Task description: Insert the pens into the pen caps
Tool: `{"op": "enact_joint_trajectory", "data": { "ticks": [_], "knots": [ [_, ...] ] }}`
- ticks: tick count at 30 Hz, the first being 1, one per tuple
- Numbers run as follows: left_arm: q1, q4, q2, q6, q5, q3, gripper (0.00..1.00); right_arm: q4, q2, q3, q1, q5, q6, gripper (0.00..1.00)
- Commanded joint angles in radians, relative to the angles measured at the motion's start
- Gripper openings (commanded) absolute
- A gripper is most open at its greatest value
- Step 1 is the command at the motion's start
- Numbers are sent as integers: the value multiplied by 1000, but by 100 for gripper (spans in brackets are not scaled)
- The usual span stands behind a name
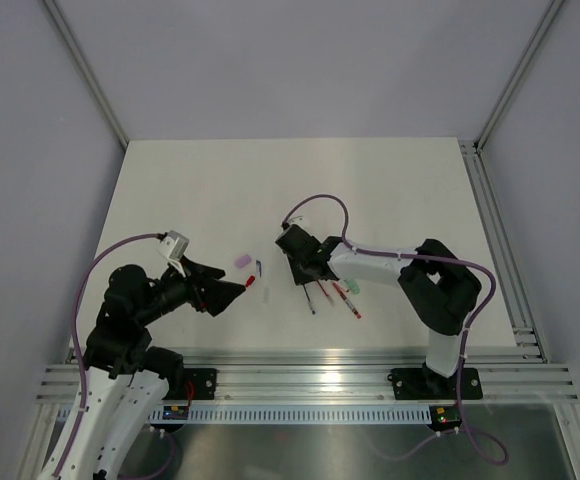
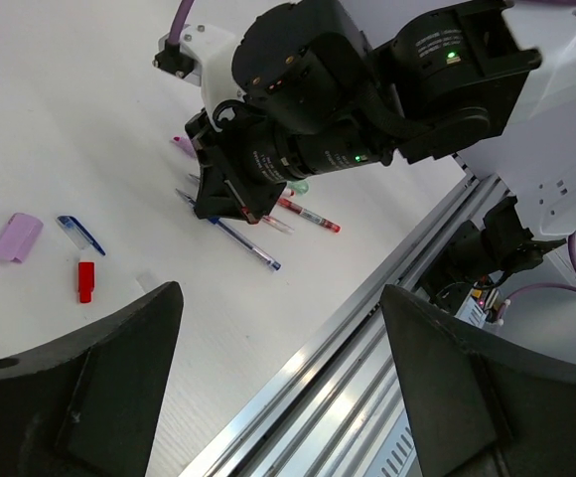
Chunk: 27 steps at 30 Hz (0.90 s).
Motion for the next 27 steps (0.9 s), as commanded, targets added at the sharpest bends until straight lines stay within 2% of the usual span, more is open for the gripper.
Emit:
{"op": "enact_joint_trajectory", "data": {
  "ticks": [1,5,8,11,15,22,27],
  "knots": [
    [-1,46,12,-10,14,-4,81,72,-173,2,8,47,25,0],
    [-1,61,40,-19,49,-10,77,237,-407,-63,8,-20,74,0],
    [-4,72,65,-25,78,-17,77,420,-519,-127,10,-92,143,0],
    [-4,86,68,-31,87,-21,76,530,-570,-150,29,-125,203,0],
    [-4,98,74,-39,116,-26,76,679,-573,-163,80,-128,254,0],
    [-4,127,57,-61,152,-33,75,782,-486,-137,155,-105,254,0],
    [-4,124,60,-59,138,-32,70,823,-473,-143,201,-92,240,0]
  ]
}}
